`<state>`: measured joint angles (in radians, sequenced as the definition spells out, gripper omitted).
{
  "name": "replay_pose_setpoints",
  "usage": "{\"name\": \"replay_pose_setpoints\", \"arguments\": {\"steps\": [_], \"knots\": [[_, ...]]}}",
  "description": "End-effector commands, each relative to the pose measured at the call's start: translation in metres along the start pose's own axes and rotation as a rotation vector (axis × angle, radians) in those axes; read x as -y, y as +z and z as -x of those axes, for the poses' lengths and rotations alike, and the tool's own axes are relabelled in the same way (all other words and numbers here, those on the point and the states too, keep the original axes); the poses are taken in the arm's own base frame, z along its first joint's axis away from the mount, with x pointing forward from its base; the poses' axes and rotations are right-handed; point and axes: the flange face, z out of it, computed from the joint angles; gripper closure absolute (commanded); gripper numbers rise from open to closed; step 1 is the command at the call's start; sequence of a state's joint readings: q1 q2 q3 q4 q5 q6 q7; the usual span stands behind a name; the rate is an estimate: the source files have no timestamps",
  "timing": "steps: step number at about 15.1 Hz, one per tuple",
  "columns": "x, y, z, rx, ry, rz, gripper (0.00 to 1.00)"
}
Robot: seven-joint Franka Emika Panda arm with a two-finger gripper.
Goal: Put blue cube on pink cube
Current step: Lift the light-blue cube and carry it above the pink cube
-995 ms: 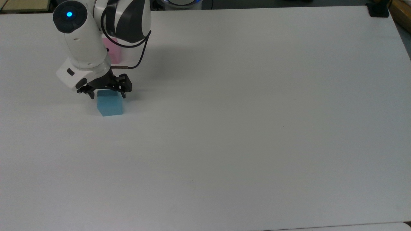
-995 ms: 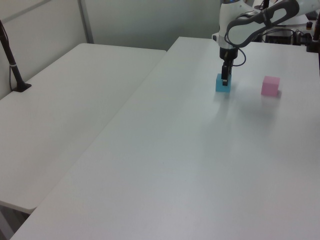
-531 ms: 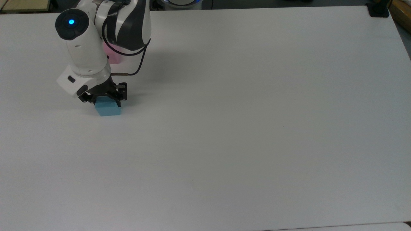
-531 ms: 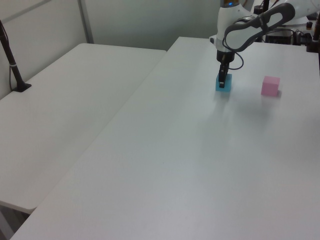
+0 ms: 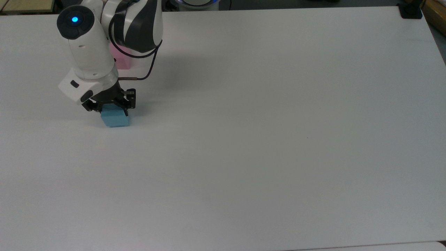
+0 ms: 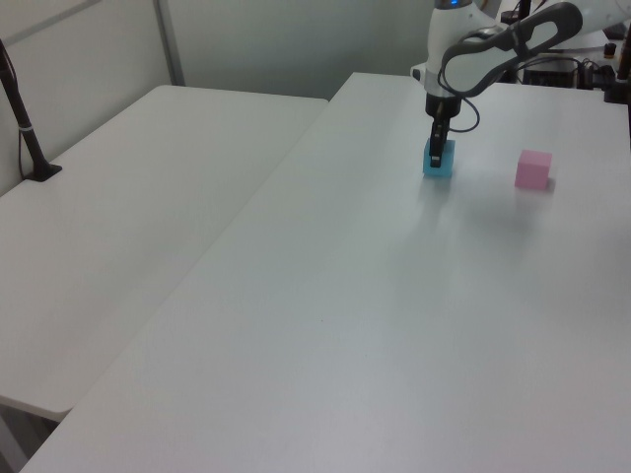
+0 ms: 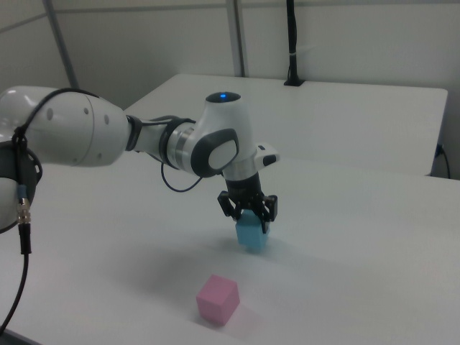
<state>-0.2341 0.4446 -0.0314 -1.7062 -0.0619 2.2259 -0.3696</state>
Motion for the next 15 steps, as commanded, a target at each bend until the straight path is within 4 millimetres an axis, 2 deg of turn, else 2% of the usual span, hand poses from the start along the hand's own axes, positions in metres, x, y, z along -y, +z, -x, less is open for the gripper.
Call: {"name": "replay_pose_setpoints", "arguments": {"steps": [1,6,9,12,15], "knots": [[0.001,-0.051,0.011,0.002,-0.001,0.002,0.68],[-0.007,-0.123,0.002,0.005,0.043,0.001,0.68],[-0.009,-0.152,0.002,-0.013,0.053,0.005,0.68],[-0.008,-0.167,0.006,-0.024,0.062,0.000,0.67],[-0.010,-0.168,0.011,-0.017,0.062,-0.002,0.67]]}}
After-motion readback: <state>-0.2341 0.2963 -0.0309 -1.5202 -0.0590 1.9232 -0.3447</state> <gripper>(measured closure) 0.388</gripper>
